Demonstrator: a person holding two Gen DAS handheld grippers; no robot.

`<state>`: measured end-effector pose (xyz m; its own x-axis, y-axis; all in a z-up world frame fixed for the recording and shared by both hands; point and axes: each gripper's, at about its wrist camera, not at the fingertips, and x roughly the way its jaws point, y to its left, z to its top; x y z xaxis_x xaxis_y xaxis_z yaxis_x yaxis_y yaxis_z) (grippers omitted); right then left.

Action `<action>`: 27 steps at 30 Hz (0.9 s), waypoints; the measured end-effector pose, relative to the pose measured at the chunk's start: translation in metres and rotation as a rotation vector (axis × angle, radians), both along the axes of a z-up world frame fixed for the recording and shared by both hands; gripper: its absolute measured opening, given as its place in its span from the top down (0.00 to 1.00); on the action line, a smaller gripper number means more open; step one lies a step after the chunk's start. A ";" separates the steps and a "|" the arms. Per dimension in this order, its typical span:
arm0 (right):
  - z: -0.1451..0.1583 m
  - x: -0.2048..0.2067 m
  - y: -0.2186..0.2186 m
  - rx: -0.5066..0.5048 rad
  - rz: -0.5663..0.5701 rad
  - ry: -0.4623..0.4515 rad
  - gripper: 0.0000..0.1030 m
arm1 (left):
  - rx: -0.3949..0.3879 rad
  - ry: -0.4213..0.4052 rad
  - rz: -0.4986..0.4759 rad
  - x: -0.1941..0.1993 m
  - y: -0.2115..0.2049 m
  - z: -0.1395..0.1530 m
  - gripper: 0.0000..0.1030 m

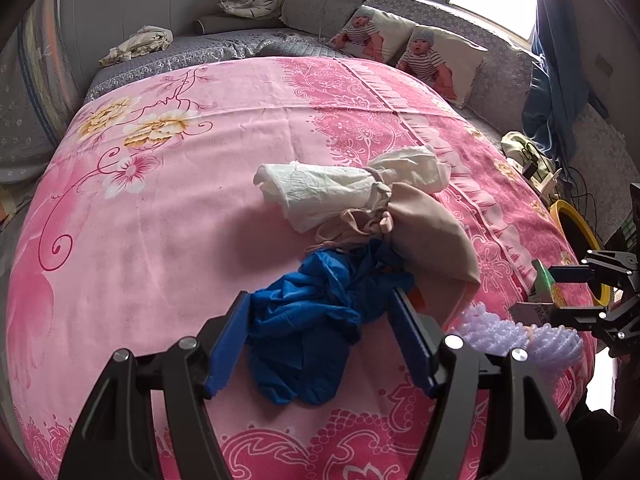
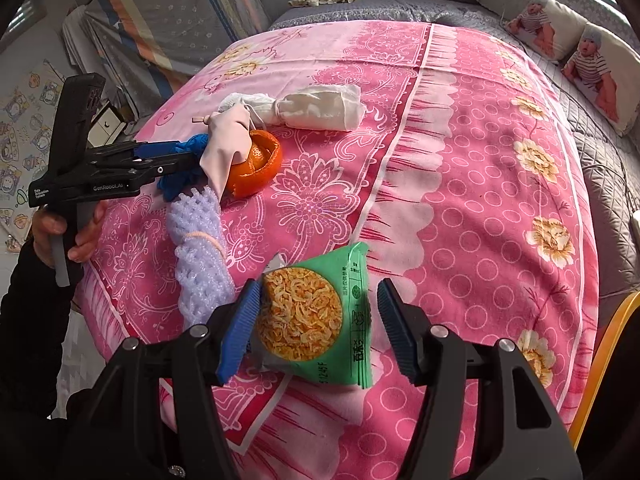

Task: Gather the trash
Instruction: 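Grasp the green noodle packet with the right tool while the left tool grasps the blue glove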

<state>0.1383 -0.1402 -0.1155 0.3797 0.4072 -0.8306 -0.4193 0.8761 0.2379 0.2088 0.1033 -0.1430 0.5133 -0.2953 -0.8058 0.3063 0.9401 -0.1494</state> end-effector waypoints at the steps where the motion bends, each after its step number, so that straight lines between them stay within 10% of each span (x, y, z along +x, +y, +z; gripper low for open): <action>1: 0.000 0.000 0.001 0.000 0.003 0.001 0.44 | 0.007 0.002 -0.001 0.001 -0.002 -0.001 0.36; 27: 0.005 -0.011 0.000 -0.005 0.013 -0.049 0.64 | 0.046 -0.034 0.019 -0.003 -0.010 0.005 0.69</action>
